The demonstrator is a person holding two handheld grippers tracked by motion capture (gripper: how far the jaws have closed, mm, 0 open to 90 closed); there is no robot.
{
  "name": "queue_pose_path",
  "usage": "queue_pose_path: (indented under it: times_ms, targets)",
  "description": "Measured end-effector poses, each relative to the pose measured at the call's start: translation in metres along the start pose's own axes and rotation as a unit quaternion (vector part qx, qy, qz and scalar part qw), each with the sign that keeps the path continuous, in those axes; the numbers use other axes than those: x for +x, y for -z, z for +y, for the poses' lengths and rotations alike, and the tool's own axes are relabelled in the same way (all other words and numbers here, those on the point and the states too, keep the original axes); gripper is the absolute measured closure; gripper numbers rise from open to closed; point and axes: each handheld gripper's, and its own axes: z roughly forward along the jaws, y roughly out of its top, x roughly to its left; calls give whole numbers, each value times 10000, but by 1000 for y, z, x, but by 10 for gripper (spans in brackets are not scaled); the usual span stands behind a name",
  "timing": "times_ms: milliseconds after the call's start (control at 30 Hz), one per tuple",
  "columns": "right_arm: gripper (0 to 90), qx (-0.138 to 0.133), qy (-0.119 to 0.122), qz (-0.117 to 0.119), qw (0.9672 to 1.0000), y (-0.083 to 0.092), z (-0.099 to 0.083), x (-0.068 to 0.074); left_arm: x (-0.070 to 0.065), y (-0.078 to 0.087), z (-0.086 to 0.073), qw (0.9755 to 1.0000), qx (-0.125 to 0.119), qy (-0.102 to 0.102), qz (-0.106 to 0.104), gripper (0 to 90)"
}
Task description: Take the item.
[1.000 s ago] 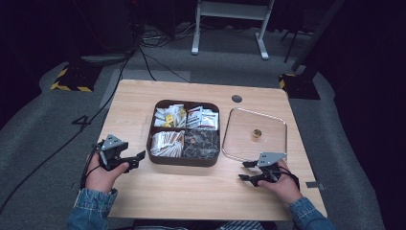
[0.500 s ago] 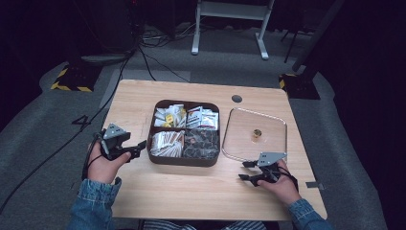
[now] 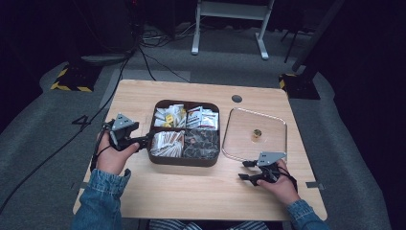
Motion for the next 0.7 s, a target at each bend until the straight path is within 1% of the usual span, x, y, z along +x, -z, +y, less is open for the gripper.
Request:
queue_pose_path:
  times_ms: [33, 133, 200, 300, 433, 567, 600, 700]
  targets:
    - [451, -1, 0, -2, 10000, 0, 0, 0, -1, -3, 0, 10000, -29, -15, 26, 301]
    - [451, -2, -13, -12, 10000, 0, 0, 0, -4, -14, 1, 9998, -7, -117, 130, 300]
    - [451, 0, -19, -21, 10000, 0, 0, 0, -6, -22, -1, 9998, 38, -142, 95, 302]
    - [451, 1, -28, -34, 10000, 0, 0, 0, -8, -32, -3, 9996, 144, -201, 106, 316]
    - [451, 2, -24, -39, 10000, 0, 0, 0, -10, -42, -5, 9995, 234, -175, 87, 337]
    - [451, 2, -24, -39, 10000, 0, 0, 0, -11, -50, -8, 9986, 477, -198, 86, 375]
    - [451, 2, -25, -38, 10000, 0, 0, 0, -11, -51, -9, 9984, 535, -156, 95, 392]
    - [451, 1, -31, -36, 10000, 0, 0, 0, -11, -57, -14, 9970, 746, -162, 110, 438]
